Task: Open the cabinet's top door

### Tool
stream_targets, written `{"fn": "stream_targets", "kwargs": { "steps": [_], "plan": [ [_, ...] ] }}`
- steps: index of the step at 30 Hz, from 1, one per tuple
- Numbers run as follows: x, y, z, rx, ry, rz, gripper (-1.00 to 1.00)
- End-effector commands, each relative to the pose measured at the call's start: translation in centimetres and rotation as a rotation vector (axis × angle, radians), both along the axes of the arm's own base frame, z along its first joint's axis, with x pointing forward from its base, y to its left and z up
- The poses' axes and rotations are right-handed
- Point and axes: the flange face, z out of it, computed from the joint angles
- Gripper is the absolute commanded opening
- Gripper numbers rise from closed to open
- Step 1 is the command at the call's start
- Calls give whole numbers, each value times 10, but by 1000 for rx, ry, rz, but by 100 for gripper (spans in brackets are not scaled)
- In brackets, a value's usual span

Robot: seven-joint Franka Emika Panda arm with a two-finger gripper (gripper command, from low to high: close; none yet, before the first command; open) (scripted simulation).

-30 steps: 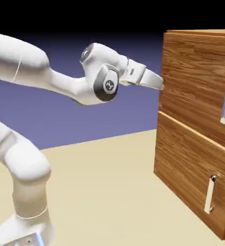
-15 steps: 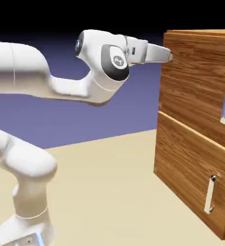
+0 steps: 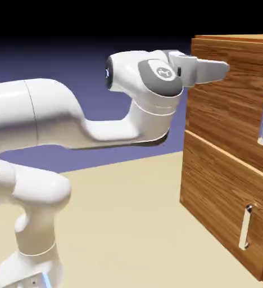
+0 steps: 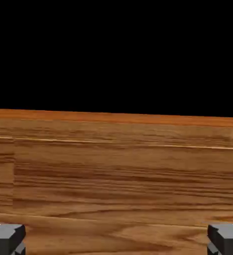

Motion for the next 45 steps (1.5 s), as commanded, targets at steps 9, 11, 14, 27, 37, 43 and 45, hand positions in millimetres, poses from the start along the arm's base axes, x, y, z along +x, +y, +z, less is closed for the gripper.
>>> {"fn": "stream_targets", "kwargs": {
  "steps": [9,11,14,27,37,43,45],
  "plan": [
    [36,-55,-63,25,-8,-21,0],
    [46,-66,-82,28,-2,-24,0],
    [57,-77,-106,30,9,-28,0],
    [70,-62,-106,31,7,-119,-100],
    [-10,-19,-106,31,4,-328,-100],
    [-59,21,-106,32,2,-473,-100],
    [-74,35,-106,32,1,-520,-100]
  ]
}}
